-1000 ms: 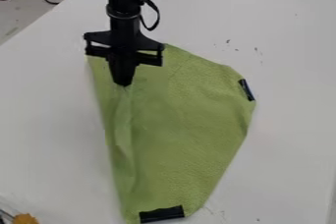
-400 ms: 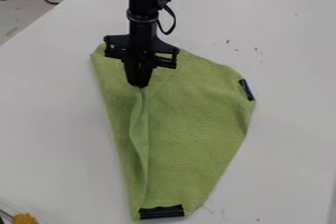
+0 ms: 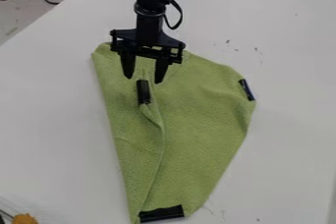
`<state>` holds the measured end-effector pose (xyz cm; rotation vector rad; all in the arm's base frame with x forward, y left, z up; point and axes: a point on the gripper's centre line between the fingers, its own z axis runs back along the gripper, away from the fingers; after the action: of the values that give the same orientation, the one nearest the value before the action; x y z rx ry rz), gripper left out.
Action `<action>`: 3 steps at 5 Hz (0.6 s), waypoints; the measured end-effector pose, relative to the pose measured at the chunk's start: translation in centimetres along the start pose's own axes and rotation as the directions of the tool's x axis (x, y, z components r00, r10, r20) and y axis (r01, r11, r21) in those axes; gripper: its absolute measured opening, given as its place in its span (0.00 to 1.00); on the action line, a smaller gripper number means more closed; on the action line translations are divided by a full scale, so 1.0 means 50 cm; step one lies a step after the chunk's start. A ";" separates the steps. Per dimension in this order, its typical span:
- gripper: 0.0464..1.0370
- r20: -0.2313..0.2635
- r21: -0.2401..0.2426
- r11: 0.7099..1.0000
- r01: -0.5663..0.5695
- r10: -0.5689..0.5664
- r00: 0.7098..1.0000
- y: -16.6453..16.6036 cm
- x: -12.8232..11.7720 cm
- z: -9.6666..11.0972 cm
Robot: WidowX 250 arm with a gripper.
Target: Fold the cloth from left to center
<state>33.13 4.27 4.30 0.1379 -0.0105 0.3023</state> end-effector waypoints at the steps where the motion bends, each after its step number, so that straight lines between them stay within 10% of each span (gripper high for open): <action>1: 0.97 -0.001 0.001 0.999 -0.037 0.037 0.999 0.000 0.000 0.001; 3: 0.96 0.007 -0.023 0.998 -0.054 0.054 0.999 -0.003 -0.025 0.003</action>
<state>32.00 3.74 4.37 0.1166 -0.0250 0.3557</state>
